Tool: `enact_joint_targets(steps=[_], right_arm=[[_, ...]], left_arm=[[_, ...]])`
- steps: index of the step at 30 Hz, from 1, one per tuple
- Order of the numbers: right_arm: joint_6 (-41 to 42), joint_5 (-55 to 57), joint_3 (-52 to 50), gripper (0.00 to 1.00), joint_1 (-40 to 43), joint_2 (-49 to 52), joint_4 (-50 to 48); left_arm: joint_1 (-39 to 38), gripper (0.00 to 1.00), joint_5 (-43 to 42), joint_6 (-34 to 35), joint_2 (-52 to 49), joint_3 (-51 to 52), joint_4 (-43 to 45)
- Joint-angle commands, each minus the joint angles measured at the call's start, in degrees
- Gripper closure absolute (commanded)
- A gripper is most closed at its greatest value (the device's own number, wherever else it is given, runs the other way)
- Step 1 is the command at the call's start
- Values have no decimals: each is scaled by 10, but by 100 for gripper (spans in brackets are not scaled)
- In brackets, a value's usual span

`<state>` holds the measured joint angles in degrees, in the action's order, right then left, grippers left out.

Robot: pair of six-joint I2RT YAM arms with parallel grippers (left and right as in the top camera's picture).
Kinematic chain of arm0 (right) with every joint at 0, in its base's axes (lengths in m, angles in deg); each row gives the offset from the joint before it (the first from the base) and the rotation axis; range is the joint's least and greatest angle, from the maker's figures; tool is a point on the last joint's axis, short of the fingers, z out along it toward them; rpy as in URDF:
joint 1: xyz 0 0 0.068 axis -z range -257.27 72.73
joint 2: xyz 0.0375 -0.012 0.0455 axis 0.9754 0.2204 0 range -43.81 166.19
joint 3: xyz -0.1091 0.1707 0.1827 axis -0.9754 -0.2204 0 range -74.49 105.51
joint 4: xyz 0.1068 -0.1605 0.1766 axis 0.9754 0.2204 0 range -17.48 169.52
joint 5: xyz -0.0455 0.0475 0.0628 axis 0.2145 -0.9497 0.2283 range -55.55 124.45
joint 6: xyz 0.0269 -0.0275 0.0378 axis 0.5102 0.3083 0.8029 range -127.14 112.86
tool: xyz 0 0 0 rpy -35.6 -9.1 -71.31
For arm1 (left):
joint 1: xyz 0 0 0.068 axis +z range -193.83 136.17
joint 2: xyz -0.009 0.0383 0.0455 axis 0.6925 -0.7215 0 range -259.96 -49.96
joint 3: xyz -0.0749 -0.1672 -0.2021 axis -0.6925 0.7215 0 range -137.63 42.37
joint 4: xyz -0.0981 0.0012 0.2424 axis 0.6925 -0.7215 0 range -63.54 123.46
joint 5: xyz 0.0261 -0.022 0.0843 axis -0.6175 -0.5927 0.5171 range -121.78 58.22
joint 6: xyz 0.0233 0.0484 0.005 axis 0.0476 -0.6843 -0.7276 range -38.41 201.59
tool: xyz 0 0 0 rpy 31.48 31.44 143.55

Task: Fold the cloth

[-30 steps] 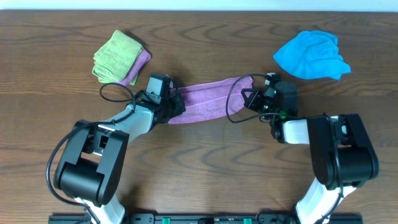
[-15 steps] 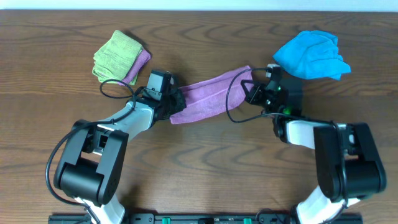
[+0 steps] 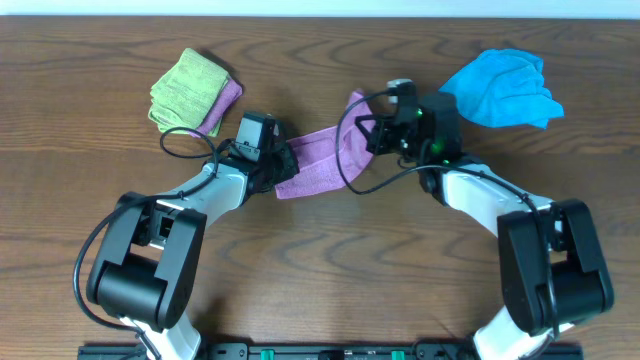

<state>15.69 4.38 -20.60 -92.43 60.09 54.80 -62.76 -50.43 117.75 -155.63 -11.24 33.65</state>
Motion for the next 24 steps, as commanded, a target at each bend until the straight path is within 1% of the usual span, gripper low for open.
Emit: enact_joint_targets(steps=[1,7,9,14,24], right_arm=[[-60,-3,27,99,-21,-9,26],[-86,3,35,99,-60,-9,47],[-89,17,35,99,-76,-9,55],[-103,51,35,99,-109,-8,69],[-113,107,35,99,-135,-6,72]], left_arm=[[9,94,11,-2,-7,-12,-2],[46,94,-11,-2,-2,-28,-3],[61,94,-23,-2,3,-37,-4],[86,94,-21,-7,11,-49,-4],[141,94,-20,-33,42,-56,-8]])
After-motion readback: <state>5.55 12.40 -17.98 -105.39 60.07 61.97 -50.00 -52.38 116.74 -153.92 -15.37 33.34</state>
